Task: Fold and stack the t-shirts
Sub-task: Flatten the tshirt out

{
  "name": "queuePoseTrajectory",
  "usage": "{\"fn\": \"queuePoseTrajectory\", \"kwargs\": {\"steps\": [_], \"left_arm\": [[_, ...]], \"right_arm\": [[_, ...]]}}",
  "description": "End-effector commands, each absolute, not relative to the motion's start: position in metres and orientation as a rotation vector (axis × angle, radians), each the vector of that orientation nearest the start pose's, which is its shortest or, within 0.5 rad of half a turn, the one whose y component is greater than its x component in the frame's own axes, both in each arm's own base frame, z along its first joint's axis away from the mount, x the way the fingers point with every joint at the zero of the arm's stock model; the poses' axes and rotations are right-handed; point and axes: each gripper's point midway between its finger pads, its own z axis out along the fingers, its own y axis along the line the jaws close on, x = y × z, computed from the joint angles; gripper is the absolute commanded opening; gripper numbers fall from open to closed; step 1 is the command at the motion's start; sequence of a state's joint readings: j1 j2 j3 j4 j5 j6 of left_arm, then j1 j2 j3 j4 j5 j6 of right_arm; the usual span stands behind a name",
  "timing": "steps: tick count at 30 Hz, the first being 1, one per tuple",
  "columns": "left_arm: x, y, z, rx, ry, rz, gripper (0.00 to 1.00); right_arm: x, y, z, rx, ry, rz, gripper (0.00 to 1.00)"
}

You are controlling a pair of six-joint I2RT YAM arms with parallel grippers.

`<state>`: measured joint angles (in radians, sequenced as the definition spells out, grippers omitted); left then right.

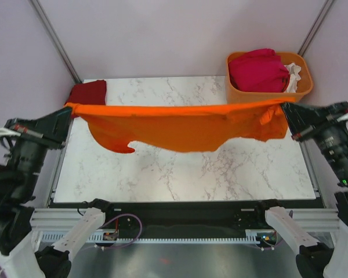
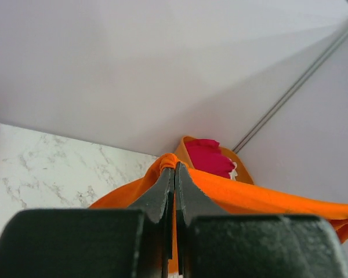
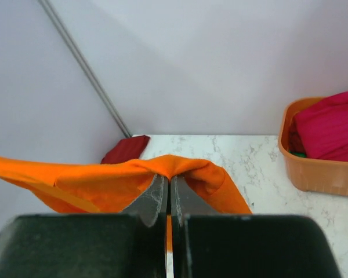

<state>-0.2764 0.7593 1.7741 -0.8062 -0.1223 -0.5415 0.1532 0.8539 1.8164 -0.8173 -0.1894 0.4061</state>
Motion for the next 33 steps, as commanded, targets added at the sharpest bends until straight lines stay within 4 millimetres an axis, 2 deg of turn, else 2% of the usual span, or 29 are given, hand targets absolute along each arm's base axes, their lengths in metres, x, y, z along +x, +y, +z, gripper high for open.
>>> {"fn": "queuePoseTrajectory", "kwargs": {"steps": [1,2,5,7,10,11,12,13,14,15,16,17,18,19,20,21,22,23,24,25,26,27,28,29,30,31,32,33], "left_arm": [[0.115,-0.044,0.559,-0.213,1.301,-0.648,0.02],[0.107,-0.043,0.558,-0.211,1.298,-0.652,0.02],[0.089,-0.034,0.559,-0.213,1.282,-0.63,0.02],[0.092,-0.03,0.555,-0.226,1.301,-0.596,0.02],[0.114,-0.024,0.537,-0.262,1.368,-0.516,0.02],[0.137,-0.026,0.521,-0.277,1.432,-0.477,0.02],[0.15,-0.022,0.512,-0.31,1.463,-0.434,0.02],[0.164,-0.023,0.503,-0.317,1.499,-0.407,0.02],[0.194,-0.027,0.48,-0.323,1.587,-0.346,0.02],[0.209,-0.031,0.464,-0.324,1.642,-0.326,0.02],[0.233,-0.031,0.445,-0.34,1.684,-0.272,0.02],[0.249,-0.032,0.426,-0.347,1.745,-0.228,0.02],[0.276,-0.039,0.392,-0.343,1.858,-0.183,0.02],[0.291,-0.041,0.366,-0.345,1.937,-0.147,0.02],[0.306,-0.034,0.338,-0.376,2.012,-0.09,0.02],[0.341,-0.032,0.286,-0.402,2.171,-0.002,0.02],[0.361,-0.023,0.273,-0.441,2.208,0.038,0.02],[0.42,-0.024,0.278,-0.38,2.131,-0.085,0.65],[0.436,-0.017,0.26,-0.427,2.187,-0.106,0.78],[0.453,-0.011,0.222,-0.49,2.297,-0.12,0.83],[0.458,-0.01,0.232,-0.524,2.278,-0.169,0.85],[0.461,0.004,0.235,-0.562,2.25,-0.154,0.87],[0.454,0.003,0.244,-0.554,2.22,-0.158,0.89],[0.455,0.003,0.253,-0.54,2.179,-0.167,0.89],[0.446,0.003,0.261,-0.526,2.156,-0.168,0.89],[0.442,0.003,0.265,-0.524,2.147,-0.17,0.89],[0.437,0.001,0.269,-0.516,2.139,-0.183,0.89],[0.432,0.001,0.269,-0.514,2.138,-0.185,0.89]], "right_arm": [[0.119,0.076,0.559,0.003,1.386,0.652,0.0],[0.104,0.074,0.567,0.002,1.352,0.662,0.0],[0.089,0.08,0.574,-0.039,1.344,0.699,0.0],[0.098,0.082,0.573,-0.024,1.369,0.706,0.0],[0.138,0.081,0.556,0.033,1.448,0.677,0.0],[0.168,0.084,0.536,0.057,1.526,0.665,0.0],[0.186,0.081,0.526,0.091,1.557,0.639,0.0],[0.21,0.083,0.505,0.109,1.613,0.629,0.0],[0.235,0.088,0.488,0.114,1.671,0.623,0.0],[0.253,0.091,0.474,0.121,1.706,0.626,0.0],[0.274,0.095,0.456,0.136,1.743,0.626,0.0],[0.305,0.1,0.43,0.155,1.822,0.621,0.0],[0.328,0.102,0.418,0.172,1.832,0.617,0.0],[0.347,0.104,0.393,0.2,1.893,0.607,0.0],[0.385,0.109,0.348,0.238,2.004,0.589,0.0],[0.406,0.114,0.326,0.236,2.045,0.594,0.54],[0.434,0.116,0.326,0.237,2.028,0.576,0.98],[0.472,0.115,0.27,0.283,2.154,0.508,0.98],[0.489,0.111,0.26,0.306,2.18,0.458,0.98],[0.501,0.11,0.275,0.314,2.171,0.444,0.98],[0.509,0.114,0.266,0.309,2.196,0.451,0.98],[0.511,0.116,0.276,0.303,2.17,0.461,0.98],[0.513,0.119,0.287,0.291,2.124,0.472,0.98],[0.507,0.118,0.307,0.277,2.074,0.476,0.98],[0.502,0.116,0.321,0.253,2.039,0.471,0.98],[0.501,0.116,0.317,0.243,2.048,0.462,0.98],[0.493,0.115,0.327,0.231,2.032,0.462,0.98],[0.489,0.113,0.326,0.215,2.037,0.449,0.98]]}}
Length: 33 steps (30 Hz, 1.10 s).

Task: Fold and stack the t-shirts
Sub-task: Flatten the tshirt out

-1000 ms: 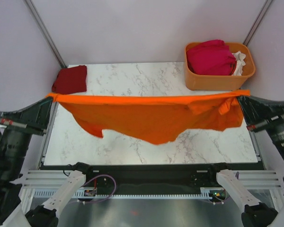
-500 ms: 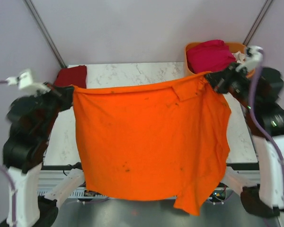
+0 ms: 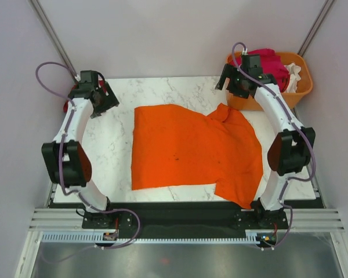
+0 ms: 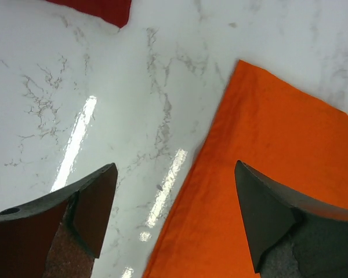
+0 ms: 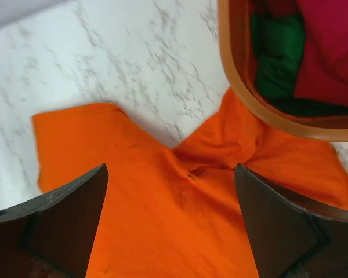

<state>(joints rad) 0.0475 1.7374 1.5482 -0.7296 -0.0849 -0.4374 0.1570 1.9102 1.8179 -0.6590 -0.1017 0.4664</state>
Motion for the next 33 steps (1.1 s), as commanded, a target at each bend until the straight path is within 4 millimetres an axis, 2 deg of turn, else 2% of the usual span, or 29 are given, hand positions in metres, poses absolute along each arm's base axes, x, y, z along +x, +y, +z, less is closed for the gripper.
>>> {"fn": "queuePoseTrajectory", "kwargs": {"steps": [1,2,3,4,5,6,7,8,9,10,11,12,13,15,16,18,19,21,23,25,26,27,28,30,31,33], "left_arm": [[0.424,0.0,0.261,-0.518,2.158,-0.181,0.89],[0.414,0.0,0.27,-0.512,2.133,-0.186,0.89],[0.407,-0.001,0.267,-0.512,2.139,-0.186,0.89],[0.396,-0.003,0.251,-0.513,2.175,-0.182,0.89],[0.387,-0.006,0.256,-0.503,2.16,-0.189,0.89],[0.378,-0.019,0.251,-0.466,2.178,-0.206,0.89],[0.366,-0.04,0.23,-0.435,2.236,-0.257,0.76],[0.366,-0.056,0.23,-0.4,2.217,-0.337,0.76],[0.358,-0.06,0.228,-0.397,2.212,-0.359,0.77],[0.351,-0.065,0.203,-0.426,2.25,-0.383,0.79],[0.348,-0.069,0.194,-0.429,2.269,-0.414,0.8],[0.346,-0.072,0.178,-0.441,2.308,-0.42,0.8],[0.343,-0.075,0.161,-0.449,2.349,-0.421,0.8],[0.343,-0.077,0.143,-0.453,2.397,-0.408,0.79],[0.347,-0.078,0.127,-0.459,2.441,-0.396,0.79],[0.355,-0.083,0.116,-0.455,2.462,-0.412,0.77],[0.358,-0.088,0.109,-0.459,2.484,-0.426,0.73],[0.362,-0.097,0.105,-0.454,2.488,-0.456,0.71],[0.359,-0.115,0.098,-0.427,2.503,-0.501,0.7],[0.355,-0.124,0.087,-0.406,2.521,-0.415,0.72],[0.351,-0.121,0.081,-0.426,2.539,-0.361,0.74],[0.336,-0.117,0.072,-0.451,2.596,-0.304,0.75],[0.329,-0.113,0.068,-0.487,2.602,-0.247,0.76],[0.318,-0.097,0.076,-0.531,2.557,-0.141,0.76],[0.306,-0.091,0.07,-0.562,2.561,-0.116,0.76],[0.288,-0.083,0.072,-0.602,2.527,-0.124,0.74]], "right_arm": [[0.482,0.112,0.312,0.215,2.068,0.437,0.98],[0.473,0.109,0.317,0.216,2.056,0.431,0.98],[0.471,0.107,0.314,0.217,2.044,0.426,0.98],[0.46,0.104,0.297,0.226,2.075,0.409,0.98],[0.457,0.101,0.288,0.234,2.086,0.397,0.98],[0.452,0.101,0.277,0.234,2.102,0.394,0.98],[0.446,0.101,0.254,0.237,2.139,0.396,0.98],[0.442,0.102,0.241,0.239,2.163,0.396,0.98],[0.439,0.104,0.229,0.236,2.186,0.405,0.98],[0.429,0.105,0.205,0.237,2.238,0.413,0.98],[0.424,0.106,0.196,0.24,2.252,0.413,0.98],[0.422,0.108,0.191,0.239,2.245,0.418,0.98],[0.411,0.108,0.179,0.241,2.266,0.417,0.98],[0.407,0.109,0.176,0.242,2.264,0.426,0.98],[0.403,0.11,0.174,0.234,2.267,0.429,0.98],[0.402,0.11,0.174,0.223,2.269,0.43,0.98],[0.403,0.112,0.176,0.215,2.265,0.434,0.98],[0.403,0.111,0.176,0.208,2.266,0.431,0.98],[0.402,0.112,0.175,0.206,2.269,0.428,0.98],[0.402,0.11,0.172,0.207,2.274,0.424,0.98],[0.402,0.111,0.172,0.204,2.273,0.426,0.98],[0.402,0.111,0.171,0.201,2.277,0.428,0.98],[0.401,0.112,0.173,0.193,2.273,0.432,0.98],[0.398,0.112,0.176,0.181,2.272,0.434,0.98],[0.395,0.111,0.18,0.175,2.262,0.433,0.98],[0.39,0.112,0.18,0.169,2.264,0.445,0.98]]}}
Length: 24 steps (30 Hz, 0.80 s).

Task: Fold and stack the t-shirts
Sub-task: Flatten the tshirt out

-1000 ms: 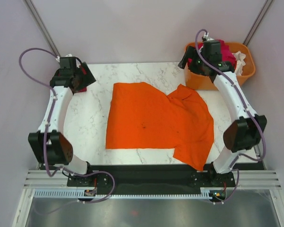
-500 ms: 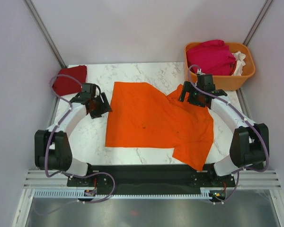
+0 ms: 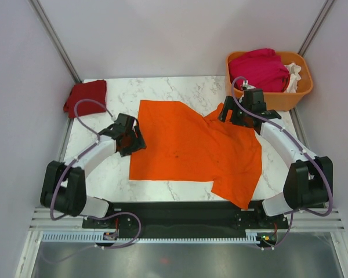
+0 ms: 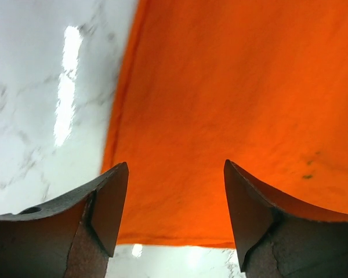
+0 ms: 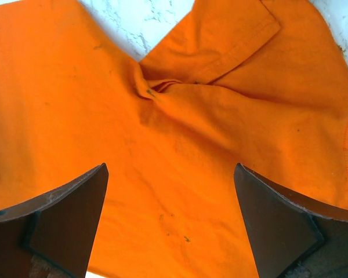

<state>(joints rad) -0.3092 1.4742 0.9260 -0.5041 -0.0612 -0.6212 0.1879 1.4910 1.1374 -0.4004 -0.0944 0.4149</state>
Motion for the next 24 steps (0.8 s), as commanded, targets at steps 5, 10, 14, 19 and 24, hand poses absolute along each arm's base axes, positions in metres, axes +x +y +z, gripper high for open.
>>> {"fn": "queuePoseTrajectory", "kwargs": {"steps": [5,10,14,19,24], "left_arm": [[0.255,-0.076,0.056,-0.727,2.545,-0.183,0.72],[0.226,-0.07,0.024,-0.735,2.638,-0.116,0.72],[0.21,-0.073,0.011,-0.696,2.69,-0.094,0.72],[0.207,-0.092,0.006,-0.766,2.683,-0.18,0.04],[0.199,-0.082,0.019,-0.768,2.655,-0.149,0.02]], "right_arm": [[0.382,0.116,0.184,0.152,2.258,0.482,0.98],[0.382,0.116,0.182,0.143,2.264,0.483,0.98],[0.381,0.116,0.179,0.135,2.272,0.475,0.98],[0.386,0.109,0.172,0.158,2.284,0.434,0.98],[0.403,0.102,0.159,0.205,2.312,0.383,0.98]]}}
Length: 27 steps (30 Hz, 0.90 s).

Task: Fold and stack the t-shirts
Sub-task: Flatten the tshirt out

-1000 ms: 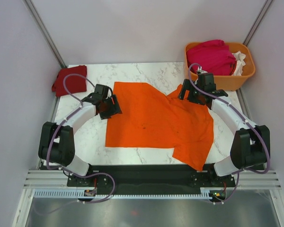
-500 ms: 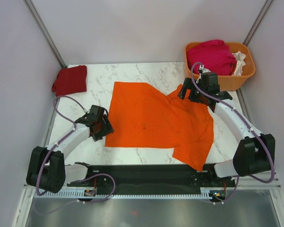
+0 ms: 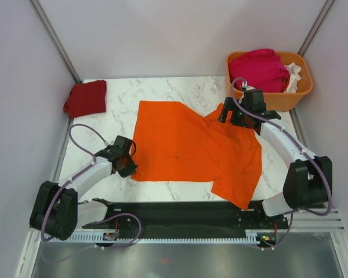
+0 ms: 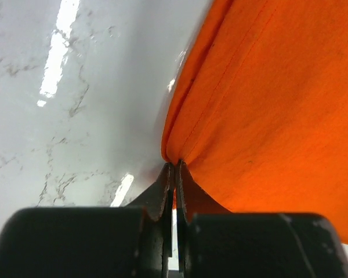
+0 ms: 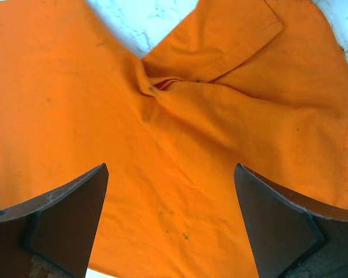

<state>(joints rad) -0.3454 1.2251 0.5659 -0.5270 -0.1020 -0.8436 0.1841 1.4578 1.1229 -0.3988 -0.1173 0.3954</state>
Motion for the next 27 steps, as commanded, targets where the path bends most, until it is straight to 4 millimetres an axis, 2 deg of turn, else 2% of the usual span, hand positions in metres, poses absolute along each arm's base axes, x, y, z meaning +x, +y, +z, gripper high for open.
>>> {"fn": "queuePoseTrajectory", "kwargs": {"steps": [1,2,3,5,6,8,10,11,16,17,19,22,27], "left_arm": [[0.195,-0.078,0.022,-0.78,2.65,-0.13,0.02],[0.195,-0.076,0.033,-0.791,2.599,-0.153,0.02],[0.186,-0.068,0.036,-0.813,2.596,-0.109,0.02],[0.187,-0.072,0.048,-0.867,2.526,-0.19,0.02],[0.18,-0.066,0.048,-0.904,2.526,-0.154,0.02],[0.18,-0.056,0.055,-0.976,2.469,-0.106,0.02],[0.18,-0.043,0.063,-1.014,2.406,-0.055,0.02],[0.179,-0.04,0.065,-1.056,2.38,-0.049,0.02],[0.173,-0.02,0.081,-1.169,2.228,-0.023,0.02],[0.173,-0.018,0.082,-1.18,2.209,-0.021,0.02],[0.166,-0.012,0.088,-1.246,2.172,-0.003,0.02],[0.166,-0.001,0.108,-1.285,2.063,-0.015,0.02],[0.161,0.007,0.122,-1.311,1.996,-0.022,0.02]], "right_arm": [[0.406,0.102,0.157,0.21,2.316,0.379,0.98],[0.413,0.102,0.152,0.217,2.326,0.374,0.98],[0.416,0.102,0.149,0.222,2.331,0.371,0.98],[0.428,0.102,0.139,0.237,2.343,0.364,0.98],[0.432,0.103,0.136,0.244,2.347,0.363,0.97],[0.445,0.099,0.125,0.273,2.357,0.34,0.95],[0.458,0.093,0.123,0.319,2.335,0.333,0.93],[0.463,0.092,0.112,0.331,2.35,0.329,0.93],[0.489,0.089,0.097,0.344,2.35,0.302,0.88],[0.491,0.091,0.086,0.343,2.373,0.312,0.88],[0.496,0.091,0.078,0.345,2.379,0.307,0.87],[0.498,0.087,0.068,0.354,2.388,0.273,0.86],[0.498,0.088,0.058,0.372,2.388,0.279,0.8]]}}
